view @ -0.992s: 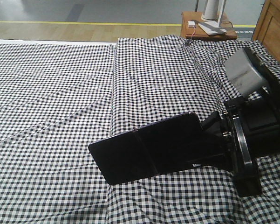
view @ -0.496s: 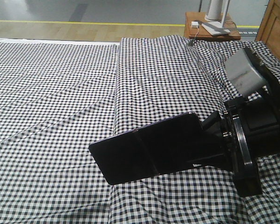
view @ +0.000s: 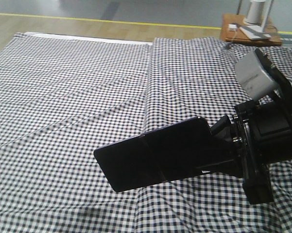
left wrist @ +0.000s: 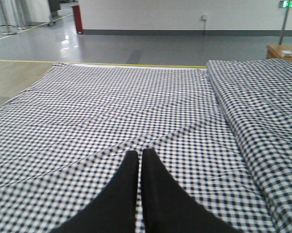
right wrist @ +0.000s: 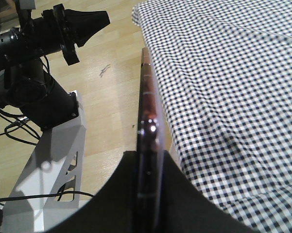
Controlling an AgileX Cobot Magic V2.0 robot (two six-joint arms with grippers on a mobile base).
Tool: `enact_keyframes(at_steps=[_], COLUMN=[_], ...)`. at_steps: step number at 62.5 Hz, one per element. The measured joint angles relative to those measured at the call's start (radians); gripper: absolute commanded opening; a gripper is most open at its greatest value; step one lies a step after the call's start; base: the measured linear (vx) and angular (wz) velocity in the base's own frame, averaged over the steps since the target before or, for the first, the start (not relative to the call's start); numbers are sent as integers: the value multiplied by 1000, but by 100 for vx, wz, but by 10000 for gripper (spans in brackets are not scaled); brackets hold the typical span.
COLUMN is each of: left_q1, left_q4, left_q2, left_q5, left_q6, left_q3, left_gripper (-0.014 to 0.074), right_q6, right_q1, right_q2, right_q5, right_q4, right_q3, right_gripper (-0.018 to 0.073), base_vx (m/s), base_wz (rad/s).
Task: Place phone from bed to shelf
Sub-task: 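Hold the phone in the right gripper while the base backs from the bed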
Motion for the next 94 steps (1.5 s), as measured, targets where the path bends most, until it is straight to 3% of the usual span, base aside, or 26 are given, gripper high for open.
enact_keyframes(at_steps=[94], left_q1=[0], left_q4=[0], left_q2=[0], left_q5=[0], left_q6=[0], left_q3=[0], left_gripper=[1], right_q6=[0], right_q1=[0], right_q2=[0], right_q5=[0], right_q4=[0], right_q3=[0], right_gripper=[-4], base_vx=[-8], base_wz=[30])
